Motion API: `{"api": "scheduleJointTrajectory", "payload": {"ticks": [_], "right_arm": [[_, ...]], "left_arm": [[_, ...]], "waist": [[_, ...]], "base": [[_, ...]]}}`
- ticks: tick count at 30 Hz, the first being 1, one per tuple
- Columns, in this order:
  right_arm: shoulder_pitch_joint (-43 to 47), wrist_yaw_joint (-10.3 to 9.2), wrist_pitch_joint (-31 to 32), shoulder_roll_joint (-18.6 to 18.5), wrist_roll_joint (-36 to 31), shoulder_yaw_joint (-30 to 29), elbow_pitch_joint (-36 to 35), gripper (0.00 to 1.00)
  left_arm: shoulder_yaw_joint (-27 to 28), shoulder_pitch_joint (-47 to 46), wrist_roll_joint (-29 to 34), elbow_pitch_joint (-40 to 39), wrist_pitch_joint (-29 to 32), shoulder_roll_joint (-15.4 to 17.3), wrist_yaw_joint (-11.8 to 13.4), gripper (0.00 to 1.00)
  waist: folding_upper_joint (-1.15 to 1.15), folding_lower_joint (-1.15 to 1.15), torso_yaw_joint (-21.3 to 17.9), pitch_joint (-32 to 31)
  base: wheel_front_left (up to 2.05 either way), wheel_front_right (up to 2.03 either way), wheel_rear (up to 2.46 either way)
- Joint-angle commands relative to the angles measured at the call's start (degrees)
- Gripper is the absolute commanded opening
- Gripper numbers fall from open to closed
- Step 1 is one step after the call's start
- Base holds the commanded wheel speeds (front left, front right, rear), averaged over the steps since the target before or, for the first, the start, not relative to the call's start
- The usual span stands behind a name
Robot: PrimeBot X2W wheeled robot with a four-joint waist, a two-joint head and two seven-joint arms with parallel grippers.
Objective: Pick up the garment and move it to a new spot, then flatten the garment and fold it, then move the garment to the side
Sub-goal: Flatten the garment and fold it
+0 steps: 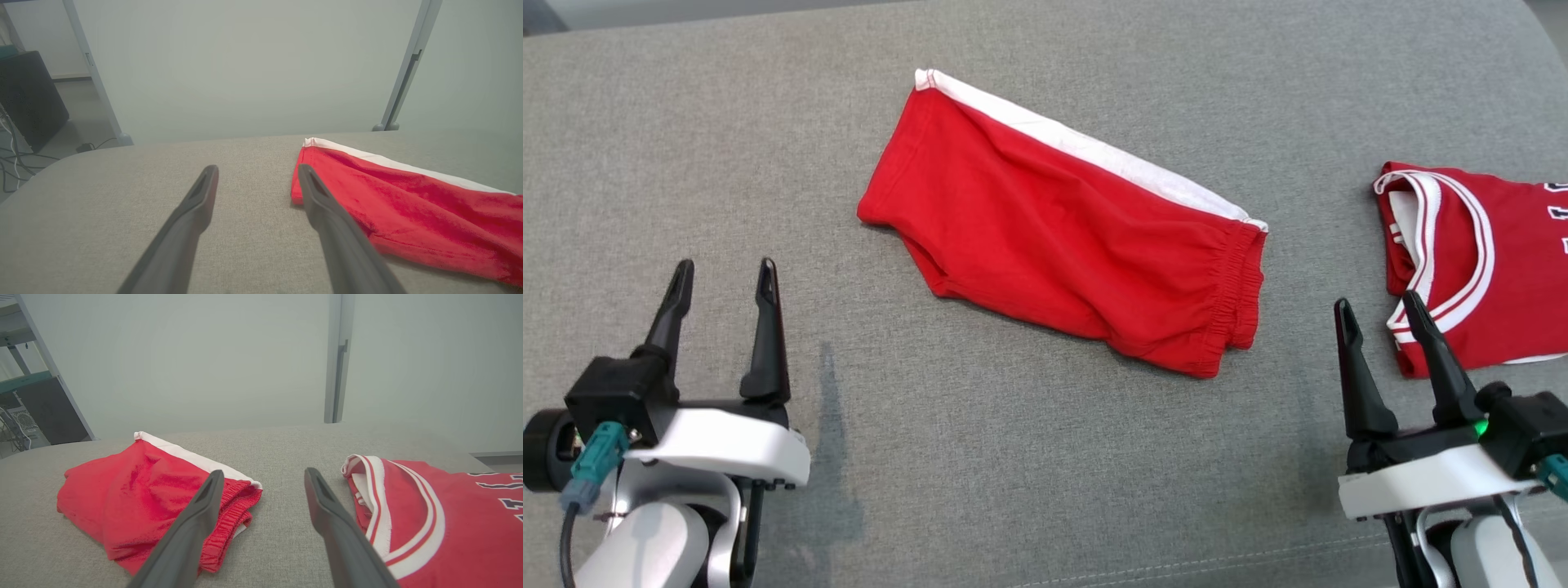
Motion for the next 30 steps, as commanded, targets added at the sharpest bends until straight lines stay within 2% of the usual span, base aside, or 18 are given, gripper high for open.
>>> {"api": "scheduleJointTrajectory", "payload": {"ticks": [1, 9, 15, 18, 23, 30], "right_arm": [[0.80, 0.07, -0.75, 0.15, -0.19, 0.78, -1.89, 1.00], [1.63, 0.07, -0.75, 1.37, -0.51, 0.97, -1.69, 1.00], [1.37, 0.07, -0.75, 1.66, 0.31, 0.99, -1.06, 1.00], [0.74, 0.07, -0.72, 1.71, -0.23, 1.39, 1.14, 1.00], [-1.99, 0.07, 0.57, 1.80, 0.39, 3.65, 3.71, 1.00], [-7.47, 0.07, 2.43, 1.84, 6.47, 10.87, 6.36, 1.00]], "left_arm": [[2.24, -0.72, 0.52, -2.20, -0.21, 2.07, 0.68, 1.00], [1.91, 1.49, 0.46, -4.10, 1.92, 3.55, 1.86, 1.00], [0.62, -0.62, -0.23, -4.35, 3.88, 4.09, -0.52, 1.00], [-0.20, -4.17, -1.52, -3.60, 6.32, 4.43, -3.48, 1.00], [-0.69, -11.98, -6.50, -0.08, 11.81, 4.71, -10.73, 1.00], [-1.71, -24.11, -13.01, 10.54, 22.08, 5.20, -19.91, 1.00]], "waist": [[0.00, 0.00, -0.25, -0.34], [0.00, 0.00, -1.15, -0.97], [0.00, 0.00, -1.19, -0.38], [0.00, 0.00, -1.17, 0.62], [0.00, 0.00, -3.01, 2.30], [0.00, 0.00, -7.09, 5.29]], "base": [[0.00, 0.00, 0.00], [0.00, 0.00, 0.00], [0.00, 0.00, 0.00], [0.00, 0.00, 0.00], [0.00, 0.00, 0.00], [0.00, 0.00, 0.00]]}}
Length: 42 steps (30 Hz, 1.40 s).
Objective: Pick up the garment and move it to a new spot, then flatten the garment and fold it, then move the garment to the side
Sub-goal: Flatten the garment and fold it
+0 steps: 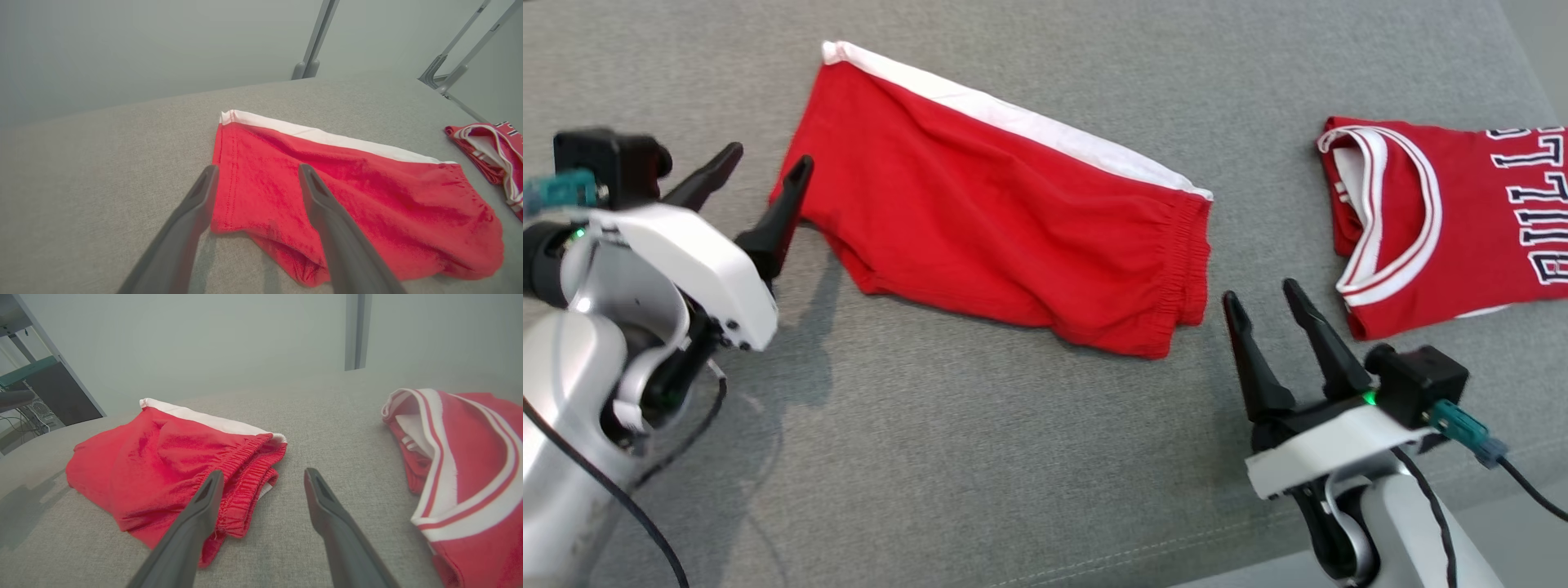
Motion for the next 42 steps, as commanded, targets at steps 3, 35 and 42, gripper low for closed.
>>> {"api": "scheduleJointTrajectory", "payload": {"ticks": [3, 35, 42], "right_arm": [[-3.62, 0.07, 0.46, -0.31, 3.45, 4.73, 0.75, 1.00], [-19.57, 0.07, 11.58, -0.30, 22.82, 22.13, 17.00, 0.00], [-20.67, 0.07, 14.53, -1.60, 25.36, 22.82, 16.43, 0.00]], "left_arm": [[1.60, -6.73, -2.26, 4.93, 4.48, 2.15, -3.14, 1.00], [2.34, -16.95, -19.02, 29.91, 28.16, -2.53, -10.38, 0.00], [5.42, -15.14, -23.27, 27.00, 27.33, -3.28, -11.32, 0.00]], "waist": [[0.00, 0.00, -2.94, 2.19], [0.00, 0.00, -4.46, 4.11], [0.00, 0.00, -1.91, 3.82]], "base": [[0.00, 0.00, 0.00], [0.00, 0.00, 0.00], [0.00, 0.00, 0.00]]}}
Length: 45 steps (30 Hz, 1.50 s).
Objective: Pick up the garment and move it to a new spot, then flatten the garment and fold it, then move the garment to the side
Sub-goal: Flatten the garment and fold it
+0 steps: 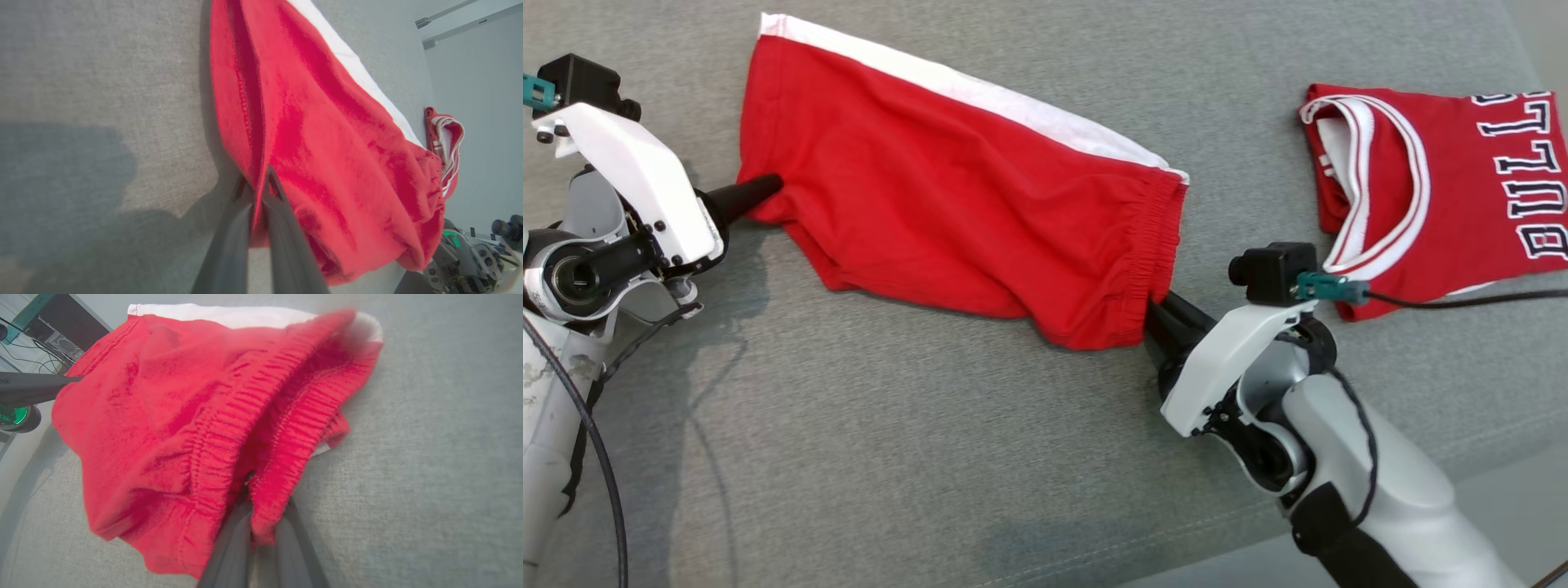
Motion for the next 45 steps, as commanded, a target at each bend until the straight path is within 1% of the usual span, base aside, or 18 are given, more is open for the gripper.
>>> {"api": "scheduleJointTrajectory", "payload": {"ticks": [1, 7, 8, 9, 15, 19, 22, 24, 28, 32, 33, 34, 35, 36, 38, 41, 45], "right_arm": [[0.36, 0.08, 2.11, -0.82, 2.50, 1.21, -2.64, 0.00], [0.84, 0.08, 8.41, -9.66, 10.19, 1.12, -11.20, 0.00], [0.84, 0.08, 8.41, -9.66, 10.19, 1.12, -11.20, 0.00], [1.04, 0.08, 9.65, -11.30, 11.35, 0.88, -12.68, 0.00], [3.75, 0.08, 15.60, -19.55, 17.11, -2.12, -21.25, 0.00], [7.52, 0.08, 18.41, -23.14, 19.39, -4.97, -25.51, 0.00], [11.48, 0.08, 19.97, -24.71, 19.97, -6.96, -27.38, 0.00], [14.18, 0.08, 20.29, -25.01, 19.62, -8.29, -27.84, 0.00], [18.88, 0.08, 20.15, -23.58, 18.84, -10.30, -27.76, 0.00], [21.57, 0.08, 19.76, -21.39, 17.79, -11.04, -27.37, 0.00], [21.74, 0.08, 19.36, -20.97, 17.31, -10.86, -27.51, 0.09], [21.90, 0.08, 18.94, -20.72, 16.73, -10.64, -27.44, 0.38], [22.08, 0.08, 18.54, -20.47, 16.29, -10.45, -27.12, 0.84], [22.16, 0.08, 17.87, -20.27, 15.72, -10.21, -26.94, 1.00], [22.47, 0.08, 16.57, -19.84, 14.98, -10.15, -26.03, 1.00], [22.84, 0.08, 14.01, -19.36, 13.67, -10.36, -24.86, 1.00], [23.92, 0.08, 9.18, -18.77, 12.38, -12.02, -24.01, 1.00]], "left_arm": [[3.16, 0.48, -1.31, -2.73, -0.87, 2.19, -0.70, 0.00], [6.29, 6.27, -5.19, -11.05, -3.88, 2.01, -2.43, 0.00], [6.29, 6.27, -5.19, -11.05, -3.88, 2.01, -2.43, 0.00], [6.72, 7.61, -5.59, -12.83, -4.57, 2.08, -2.62, 0.00], [9.44, 17.47, -7.18, -24.07, -9.85, 2.51, -3.20, 0.00], [10.71, 25.67, -7.13, -30.88, -13.64, 2.76, -2.87, 0.00], [11.08, 31.78, -6.86, -35.01, -16.10, 2.50, -2.10, 0.00], [11.25, 35.34, -7.14, -36.87, -17.57, 1.85, -1.72, 0.00], [11.15, 40.65, -7.51, -38.43, -19.69, 0.55, -1.13, 0.00], [10.33, 42.95, -8.12, -37.84, -20.18, -0.67, -1.35, 0.00], [10.05, 43.06, -8.04, -37.36, -20.28, -0.95, -1.51, 0.00], [9.76, 43.13, -8.14, -36.77, -20.35, -1.37, -1.66, 0.28], [9.59, 43.10, -8.04, -36.13, -20.67, -1.74, -1.92, 0.82], [9.60, 43.15, -7.92, -35.26, -21.20, -2.14, -2.05, 1.00], [9.34, 43.22, -6.77, -33.88, -21.98, -2.18, -2.11, 1.00], [9.71, 43.30, -5.29, -32.58, -24.11, -2.72, -1.52, 1.00], [11.45, 43.45, -0.81, -32.84, -30.01, -2.70, -0.51, 1.00]], "waist": [[0.00, 0.00, 1.31, -0.32], [0.00, 0.00, 5.26, -1.08], [0.00, 0.00, 5.26, -1.08], [0.00, 0.00, 6.05, -1.23], [0.00, 0.00, 10.75, -2.20], [0.00, 0.00, 13.29, -3.48], [0.00, 0.00, 14.89, -4.46], [0.00, 0.00, 15.84, -4.93], [0.00, 0.00, 17.25, -5.72], [0.00, 0.00, 17.94, -6.37], [0.00, 0.00, 17.96, -6.55], [0.00, 0.00, 17.96, -6.67], [0.00, 0.00, 17.93, -6.91], [0.00, 0.00, 17.84, -7.20], [0.00, 0.00, 17.64, -7.51], [0.00, 0.00, 17.49, -8.06], [0.00, 0.00, 17.71, -9.21]], "base": [[0.00, 0.00, 0.00], [0.00, 0.00, 0.00], [0.00, 0.00, 0.00], [0.00, 0.00, 0.00], [0.00, 0.00, 0.00], [0.00, 0.00, 0.00], [0.00, 0.00, 0.00], [0.00, 0.00, 0.00], [0.00, 0.00, 0.00], [0.00, 0.00, 0.00], [0.00, 0.00, 0.00], [0.00, 0.00, 0.00], [0.00, 0.00, 0.00], [0.00, 0.00, 0.00], [0.00, 0.00, 0.00], [0.00, 0.00, 0.00], [0.00, 0.00, 0.00]]}}
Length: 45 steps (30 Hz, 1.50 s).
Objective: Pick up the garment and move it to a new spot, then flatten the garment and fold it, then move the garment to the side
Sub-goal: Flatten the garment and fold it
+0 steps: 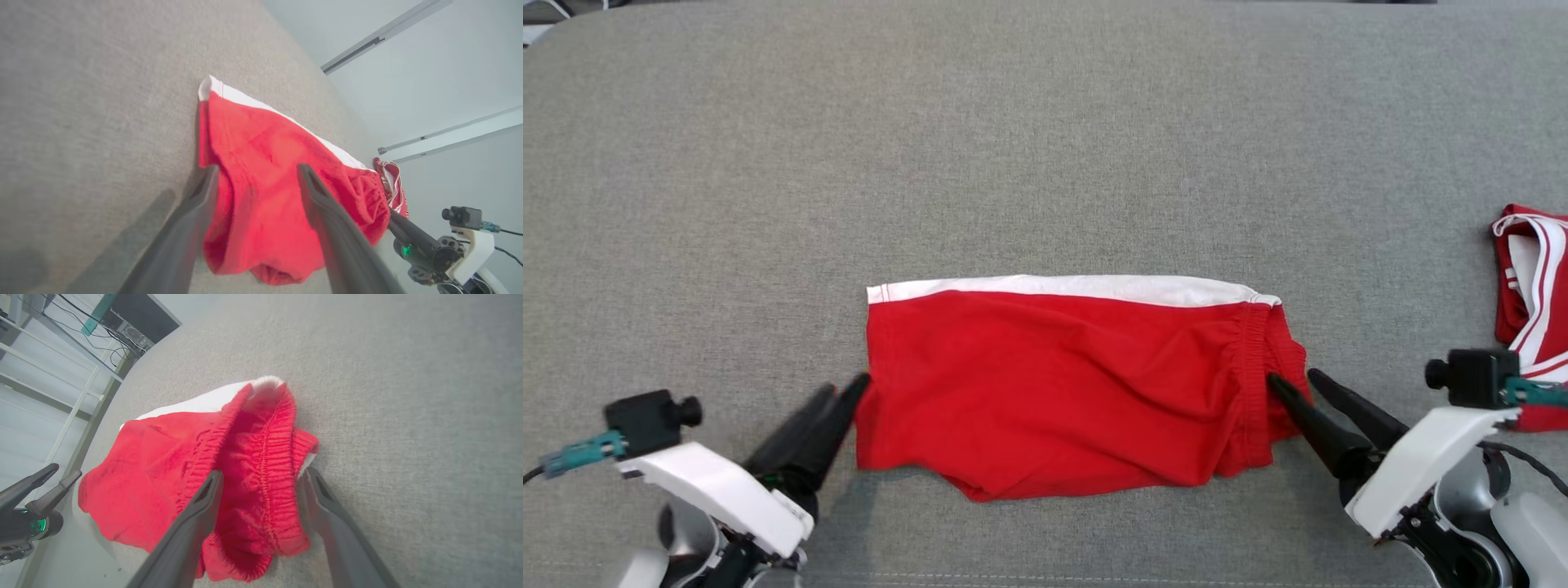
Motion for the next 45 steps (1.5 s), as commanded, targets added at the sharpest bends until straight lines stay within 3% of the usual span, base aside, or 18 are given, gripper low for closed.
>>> {"api": "scheduleJointTrajectory", "payload": {"ticks": [1, 3, 6, 8, 11, 15, 18, 22, 25, 34, 45], "right_arm": [[1.27, 0.08, -2.16, -0.56, -0.88, -0.19, -1.23, 1.00], [1.51, 0.08, -3.57, -0.47, -1.45, -0.60, -1.30, 1.00], [2.09, 0.08, -9.97, 0.39, -4.18, -2.19, -1.41, 1.00], [2.09, 0.08, -11.89, 0.59, -5.43, -2.68, -1.12, 1.00], [1.74, 0.08, -18.34, 2.06, -9.00, -4.18, -0.40, 1.00], [0.62, 0.08, -25.00, 4.59, -17.27, -7.85, 2.02, 1.00], [0.10, 0.08, -26.25, 6.95, -26.06, -11.07, 2.46, 1.00], [1.04, 0.08, -26.43, 10.84, -36.81, -14.70, -0.06, 1.00], [3.15, 0.08, -26.44, 12.73, -41.03, -15.73, -0.66, 1.00], [9.28, 0.08, -26.45, 14.03, -43.04, -18.89, 0.54, 1.00], [10.97, 0.08, -26.46, 13.82, -42.39, -18.81, 1.23, 1.00]], "left_arm": [[3.31, -0.66, 2.11, -1.86, -2.39, 1.67, 0.84, 1.00], [3.96, -0.63, 4.24, -2.24, -4.62, 1.93, 1.75, 1.00], [6.36, -1.69, 13.73, -4.31, -14.97, 1.52, 6.88, 1.00], [6.31, -2.03, 16.34, -4.68, -17.03, 1.44, 8.25, 1.00], [6.49, -3.31, 24.06, -5.74, -23.05, 0.69, 13.64, 1.00], [5.22, -5.16, 33.48, -6.07, -25.90, 0.54, 18.78, 1.00], [3.56, -6.43, 39.79, -5.61, -26.67, 0.68, 20.80, 1.00], [2.00, -5.81, 42.61, -2.20, -26.87, 0.88, 20.98, 1.00], [1.72, -3.88, 42.84, -0.68, -26.97, 0.47, 21.13, 1.00], [2.18, 3.18, 43.08, -1.87, -27.11, -0.52, 22.74, 1.00], [1.77, 5.03, 42.93, -3.57, -26.35, -0.43, 23.70, 1.00]], "waist": [[0.00, 0.00, 0.11, -0.63], [0.00, 0.00, 0.12, -0.99], [0.00, 0.00, 0.21, -2.06], [0.00, 0.00, 0.26, -2.38], [0.00, 0.00, 0.10, -3.04], [0.00, 0.00, -0.25, -3.98], [0.00, 0.00, -0.49, -4.93], [0.00, 0.00, -0.97, -6.12], [0.00, 0.00, -1.21, -7.00], [0.00, 0.00, -0.13, -10.09], [0.00, 0.00, 0.20, -11.40]], "base": [[0.00, 0.00, 0.00], [0.00, 0.00, 0.00], [0.00, 0.00, 0.00], [0.00, 0.00, 0.00], [0.00, 0.00, 0.00], [0.00, 0.00, 0.00], [0.00, 0.00, 0.00], [0.00, 0.00, 0.00], [0.00, 0.00, 0.00], [0.00, 0.00, 0.00], [0.00, 0.00, 0.00]]}}
